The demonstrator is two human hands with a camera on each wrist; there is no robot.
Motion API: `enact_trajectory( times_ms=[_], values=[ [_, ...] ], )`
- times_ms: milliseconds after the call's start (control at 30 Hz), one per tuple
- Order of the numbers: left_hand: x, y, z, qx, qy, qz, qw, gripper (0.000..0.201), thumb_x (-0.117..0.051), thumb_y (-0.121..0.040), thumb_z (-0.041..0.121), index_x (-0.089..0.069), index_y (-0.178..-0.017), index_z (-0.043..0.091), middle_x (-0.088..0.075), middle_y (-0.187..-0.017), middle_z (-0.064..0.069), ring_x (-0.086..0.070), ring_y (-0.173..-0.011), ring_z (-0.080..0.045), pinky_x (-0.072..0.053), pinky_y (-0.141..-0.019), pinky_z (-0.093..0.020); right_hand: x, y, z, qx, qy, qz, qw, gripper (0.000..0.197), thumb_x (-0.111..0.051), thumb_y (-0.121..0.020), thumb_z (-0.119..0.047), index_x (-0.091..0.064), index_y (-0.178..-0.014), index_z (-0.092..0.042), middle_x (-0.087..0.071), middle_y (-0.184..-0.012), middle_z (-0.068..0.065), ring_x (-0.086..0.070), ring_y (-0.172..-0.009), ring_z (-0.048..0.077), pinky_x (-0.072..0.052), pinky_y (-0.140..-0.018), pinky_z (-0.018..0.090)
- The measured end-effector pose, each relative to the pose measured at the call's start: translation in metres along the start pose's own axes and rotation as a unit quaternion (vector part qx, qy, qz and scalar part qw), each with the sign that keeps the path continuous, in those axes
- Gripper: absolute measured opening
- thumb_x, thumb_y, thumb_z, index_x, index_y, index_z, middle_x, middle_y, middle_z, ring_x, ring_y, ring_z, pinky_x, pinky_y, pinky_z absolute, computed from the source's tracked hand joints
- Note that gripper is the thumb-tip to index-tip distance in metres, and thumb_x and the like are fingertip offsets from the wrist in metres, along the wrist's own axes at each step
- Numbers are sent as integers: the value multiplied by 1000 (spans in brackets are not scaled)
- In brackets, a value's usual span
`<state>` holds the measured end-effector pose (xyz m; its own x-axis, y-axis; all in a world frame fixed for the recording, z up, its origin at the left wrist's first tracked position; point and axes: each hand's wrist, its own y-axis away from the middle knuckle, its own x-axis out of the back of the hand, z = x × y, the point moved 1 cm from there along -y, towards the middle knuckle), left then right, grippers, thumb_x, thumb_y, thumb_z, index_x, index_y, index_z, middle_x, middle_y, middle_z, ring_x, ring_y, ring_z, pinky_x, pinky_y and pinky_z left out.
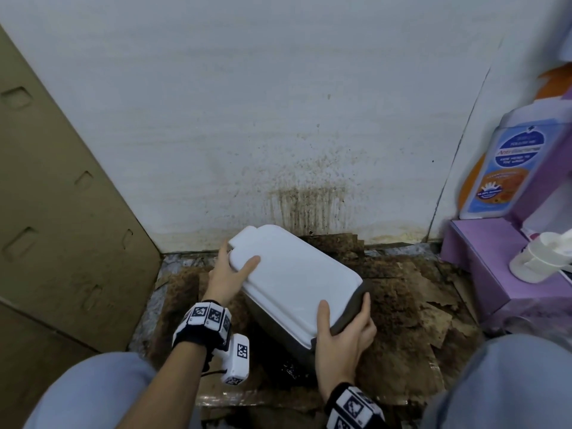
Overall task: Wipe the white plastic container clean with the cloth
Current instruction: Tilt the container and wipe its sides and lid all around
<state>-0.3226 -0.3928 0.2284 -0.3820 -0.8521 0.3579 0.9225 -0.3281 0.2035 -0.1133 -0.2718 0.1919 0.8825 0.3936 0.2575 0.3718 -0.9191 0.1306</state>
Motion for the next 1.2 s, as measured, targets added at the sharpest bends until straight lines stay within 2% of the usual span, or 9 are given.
enact_trajectory(
  times_ms=[100, 233, 367, 500, 667, 833, 967, 1100, 1200],
  values=[
    [-8, -1, 0, 29, 1, 31, 999, 142, -75, -59, 84, 0, -164, 25, -28, -169, -2, -26, -154, -36, -31, -119, -63, 2, -5, -3, 10, -17, -6, 1000, 75, -57, -96, -47, -17, -158, -32, -23, -151, 2, -25, -141, 23, -34, -107, 38],
    [-20, 11, 4, 56, 9, 100, 993, 125, -76, -83, 59, 9, -164, 17, -6, -171, -19, -21, -155, -41, -27, -123, -56, 7, -21, -8, 19, -33, -31, 999, 63, -47, -102, -44, -20, -158, -31, -21, -156, 4, -19, -144, 20, -26, -103, 30],
    [-34, 37, 6, 71, 11, 116, 991, 127, -76, -84, 57, 14, -163, 14, -16, -167, -23, -29, -150, -39, -33, -117, -50, 16, -59, -15, 13, -27, -95, 995, 58, -44, -103, -49, -24, -155, -35, -22, -157, 0, -16, -147, 22, -26, -110, 41],
    [-56, 60, 3, 68, 68, 107, 990, 126, -81, -85, 43, 13, -161, 8, -38, -159, -12, -45, -138, -26, -39, -105, -33, 19, -102, -19, 27, -4, -168, 985, 63, -49, -90, -70, -38, -146, -43, -44, -143, 3, -43, -132, 27, -40, -110, 51],
    [-78, 78, -10, 97, 135, 64, 984, 138, -90, -70, 53, 9, -158, 16, -57, -143, 4, -58, -125, -18, -48, -111, -41, 23, -130, -32, 50, 40, -267, 962, 56, -61, -88, -65, -50, -138, -42, -58, -132, -2, -58, -116, 19, -51, -100, 45],
    [-84, 85, -7, 73, 117, 60, 989, 110, -88, -78, 41, -12, -151, 12, -52, -134, 4, -55, -121, -17, -47, -107, -36, 27, -138, -50, 69, 86, -354, 929, 56, -74, -82, -58, -55, -133, -44, -61, -120, -20, -63, -105, 6, -55, -79, 25],
    [-82, 85, -7, 60, 116, 54, 990, 94, -87, -81, 35, -23, -145, 11, -50, -120, 18, -55, -112, -10, -47, -101, -31, 28, -138, -50, 82, 93, -356, 926, 55, -76, -81, -57, -57, -131, -44, -62, -120, -19, -64, -105, 4, -58, -83, 30],
    [-77, 86, -7, 37, 141, 38, 989, 94, -86, -82, 33, -24, -150, 17, -56, -134, 10, -58, -119, -8, -49, -110, -39, 29, -131, -45, 85, 73, -337, 935, 56, -76, -80, -57, -58, -131, -42, -62, -122, -20, -63, -110, 7, -58, -90, 36],
    [-69, 82, -3, 19, 158, 8, 987, 81, -83, -87, 29, -31, -149, 25, -60, -138, 10, -63, -114, 1, -55, -99, -28, 31, -119, -41, 79, 49, -300, 949, 59, -76, -81, -57, -57, -133, -39, -63, -128, -13, -61, -112, 9, -56, -89, 33]
  ],
)
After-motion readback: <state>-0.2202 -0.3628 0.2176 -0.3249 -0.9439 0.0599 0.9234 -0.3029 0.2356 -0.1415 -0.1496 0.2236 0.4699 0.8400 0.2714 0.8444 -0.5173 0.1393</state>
